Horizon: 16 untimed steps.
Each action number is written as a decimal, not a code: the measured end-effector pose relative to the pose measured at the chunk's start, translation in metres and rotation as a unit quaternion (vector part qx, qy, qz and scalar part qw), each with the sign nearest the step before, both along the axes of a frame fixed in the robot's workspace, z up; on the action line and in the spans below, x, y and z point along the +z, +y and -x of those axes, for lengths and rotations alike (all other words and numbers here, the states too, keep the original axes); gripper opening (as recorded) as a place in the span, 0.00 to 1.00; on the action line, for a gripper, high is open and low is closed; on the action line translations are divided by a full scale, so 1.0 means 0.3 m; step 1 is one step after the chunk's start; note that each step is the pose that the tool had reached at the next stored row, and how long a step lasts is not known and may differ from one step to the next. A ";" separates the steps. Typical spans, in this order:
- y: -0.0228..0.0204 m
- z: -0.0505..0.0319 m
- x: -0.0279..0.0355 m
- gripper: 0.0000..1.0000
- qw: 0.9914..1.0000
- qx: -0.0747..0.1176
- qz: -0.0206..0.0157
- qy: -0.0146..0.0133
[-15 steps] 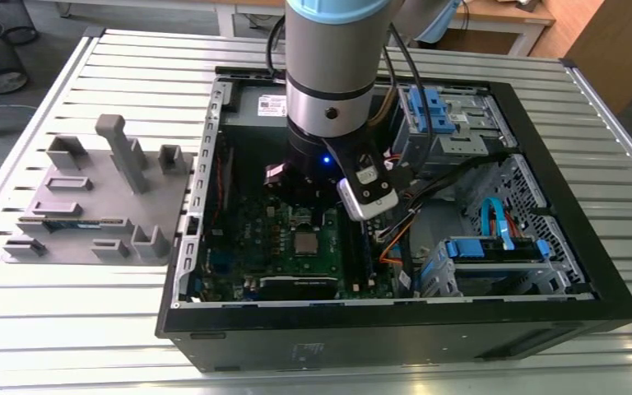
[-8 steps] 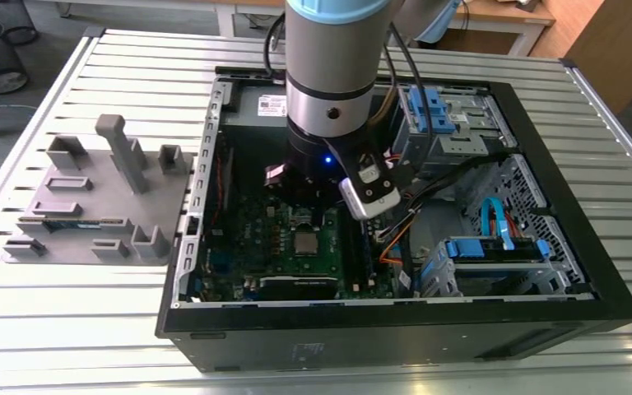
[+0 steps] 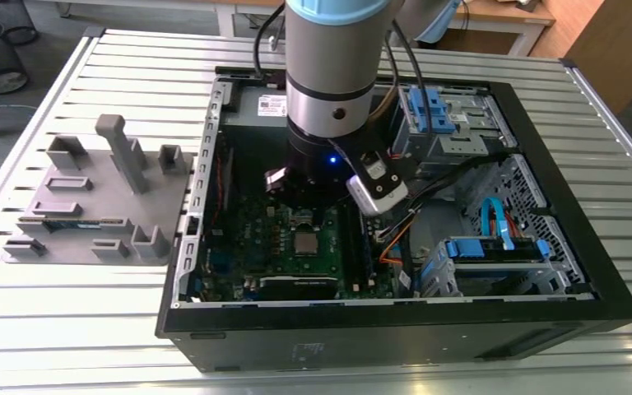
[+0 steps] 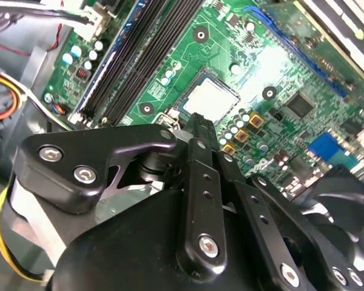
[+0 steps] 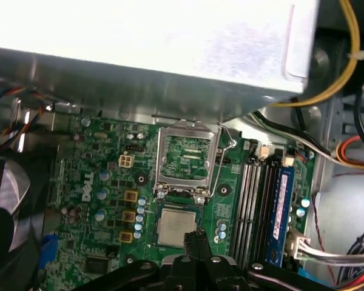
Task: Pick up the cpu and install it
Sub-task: 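Close the cpu cover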
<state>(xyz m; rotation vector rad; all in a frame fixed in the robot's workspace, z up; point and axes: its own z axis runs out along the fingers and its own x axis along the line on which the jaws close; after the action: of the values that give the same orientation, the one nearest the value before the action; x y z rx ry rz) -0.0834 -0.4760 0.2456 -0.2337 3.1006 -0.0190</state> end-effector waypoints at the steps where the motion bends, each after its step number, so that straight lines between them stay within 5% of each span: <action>1: 0.000 0.000 0.000 0.11 1.000 0.009 0.000 0.000; 7: 0.000 0.000 -0.001 0.11 0.998 0.057 0.000 0.000; 16: 0.000 0.000 -0.001 0.11 0.998 0.062 0.000 0.000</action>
<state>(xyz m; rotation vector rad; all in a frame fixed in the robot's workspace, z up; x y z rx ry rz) -0.0834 -0.4760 0.2453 -0.4245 3.0796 -0.0160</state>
